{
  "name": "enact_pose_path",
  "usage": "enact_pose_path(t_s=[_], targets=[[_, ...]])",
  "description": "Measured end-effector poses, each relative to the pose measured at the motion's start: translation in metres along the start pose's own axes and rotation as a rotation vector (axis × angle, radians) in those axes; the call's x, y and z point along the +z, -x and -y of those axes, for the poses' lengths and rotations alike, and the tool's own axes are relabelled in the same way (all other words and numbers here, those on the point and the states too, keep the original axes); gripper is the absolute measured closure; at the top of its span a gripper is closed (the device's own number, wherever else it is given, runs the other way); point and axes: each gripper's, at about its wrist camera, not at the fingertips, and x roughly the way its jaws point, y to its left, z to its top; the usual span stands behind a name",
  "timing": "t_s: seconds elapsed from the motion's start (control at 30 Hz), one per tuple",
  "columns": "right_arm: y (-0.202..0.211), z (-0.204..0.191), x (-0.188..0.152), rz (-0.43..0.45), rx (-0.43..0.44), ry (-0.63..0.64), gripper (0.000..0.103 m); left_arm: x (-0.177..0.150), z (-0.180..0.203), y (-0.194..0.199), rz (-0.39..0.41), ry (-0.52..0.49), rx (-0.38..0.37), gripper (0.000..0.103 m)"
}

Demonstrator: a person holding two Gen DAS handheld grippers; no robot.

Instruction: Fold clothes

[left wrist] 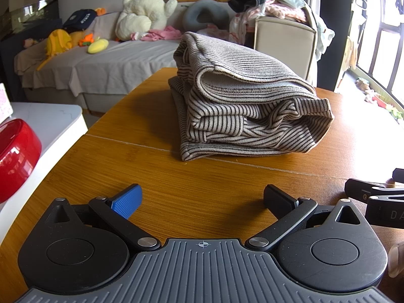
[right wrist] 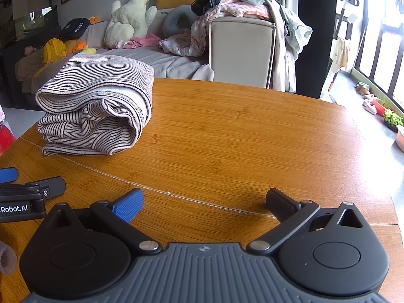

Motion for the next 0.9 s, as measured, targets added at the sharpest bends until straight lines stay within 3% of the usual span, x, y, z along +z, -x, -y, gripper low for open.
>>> enact_pose_path(t_s=[0.9], targets=[[0.0010, -0.0015, 0.0006, 0.002, 0.002, 0.005, 0.000, 0.0002, -0.0009, 0.0005, 0.000, 0.000, 0.001, 0.000]])
